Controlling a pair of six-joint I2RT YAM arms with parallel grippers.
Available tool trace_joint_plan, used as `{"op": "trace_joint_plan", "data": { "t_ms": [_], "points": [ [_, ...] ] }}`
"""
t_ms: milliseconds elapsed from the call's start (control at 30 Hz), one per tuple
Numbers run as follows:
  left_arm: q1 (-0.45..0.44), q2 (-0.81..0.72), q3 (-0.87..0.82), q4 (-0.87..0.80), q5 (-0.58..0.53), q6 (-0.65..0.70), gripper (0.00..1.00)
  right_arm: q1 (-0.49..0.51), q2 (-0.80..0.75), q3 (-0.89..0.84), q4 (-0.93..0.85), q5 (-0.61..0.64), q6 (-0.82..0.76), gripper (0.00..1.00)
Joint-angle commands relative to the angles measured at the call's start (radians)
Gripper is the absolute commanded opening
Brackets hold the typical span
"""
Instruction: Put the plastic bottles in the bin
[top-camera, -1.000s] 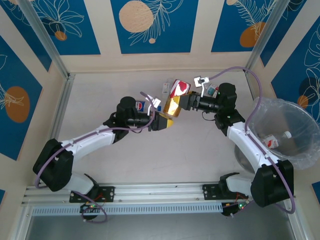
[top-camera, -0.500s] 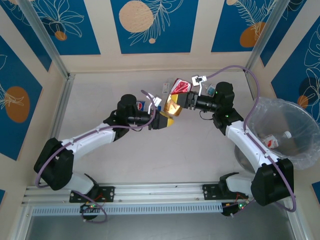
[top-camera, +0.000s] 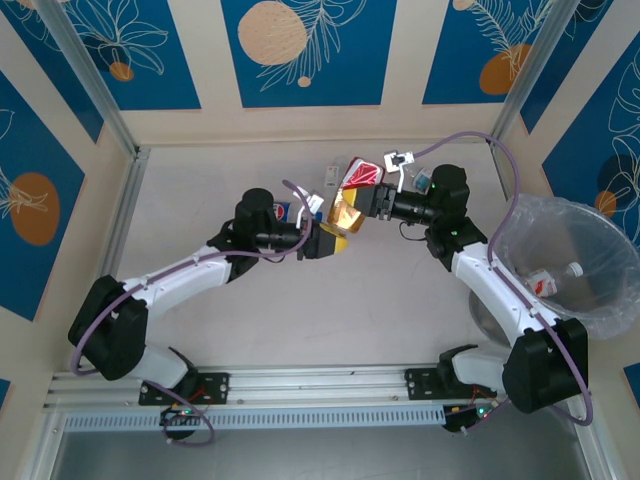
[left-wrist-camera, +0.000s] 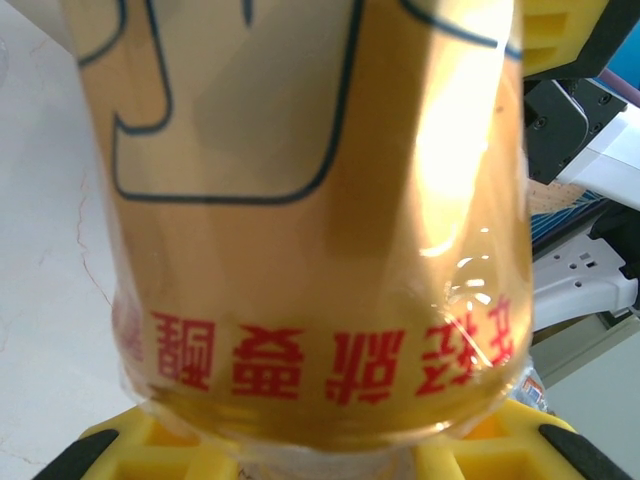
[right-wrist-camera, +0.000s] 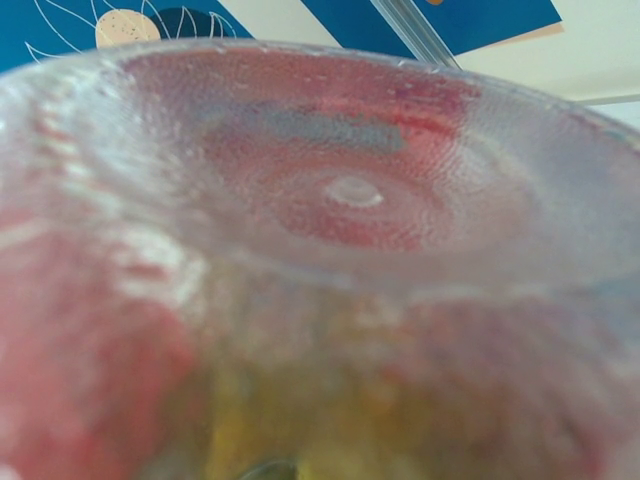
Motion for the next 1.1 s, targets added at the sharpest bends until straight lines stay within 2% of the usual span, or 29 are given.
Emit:
{"op": "trace_joint_plan", "data": {
  "t_ms": [0, 67, 200, 267, 633, 833, 1067],
  "points": [
    [-0.003, -0.015, 0.019, -0.063, -0.01, 0.032, 0.22, 0.005, -0.035, -0.008, 0.012, 0.03, -0.012, 0.51],
    [-0.003, -0.016, 0.021, -0.068, -0.013, 0.037, 0.29, 0.005, -0.038, -0.007, 0.007, 0.037, -0.016, 0.5],
    [-0.003, -0.025, 0.017, -0.074, -0.02, 0.047, 0.56, 0.005, -0.042, -0.007, -0.014, 0.051, -0.03, 0.5],
    [-0.003, -0.033, 0.014, -0.073, -0.022, 0.052, 0.64, 0.005, -0.047, -0.005, -0.029, 0.058, -0.042, 0.5],
    [-0.003, -0.107, -0.049, -0.039, -0.016, 0.095, 0.98, -0.002, -0.093, 0.004, -0.128, 0.116, -0.111, 0.5],
    [0.0, -0.16, -0.064, -0.129, -0.124, 0.149, 1.0, -0.007, -0.128, 0.022, -0.222, 0.178, -0.169, 0.5],
    [0.0, -0.214, -0.109, -0.103, -0.28, 0.157, 1.0, -0.007, -0.155, 0.047, -0.304, 0.236, -0.219, 0.5]
  ]
}}
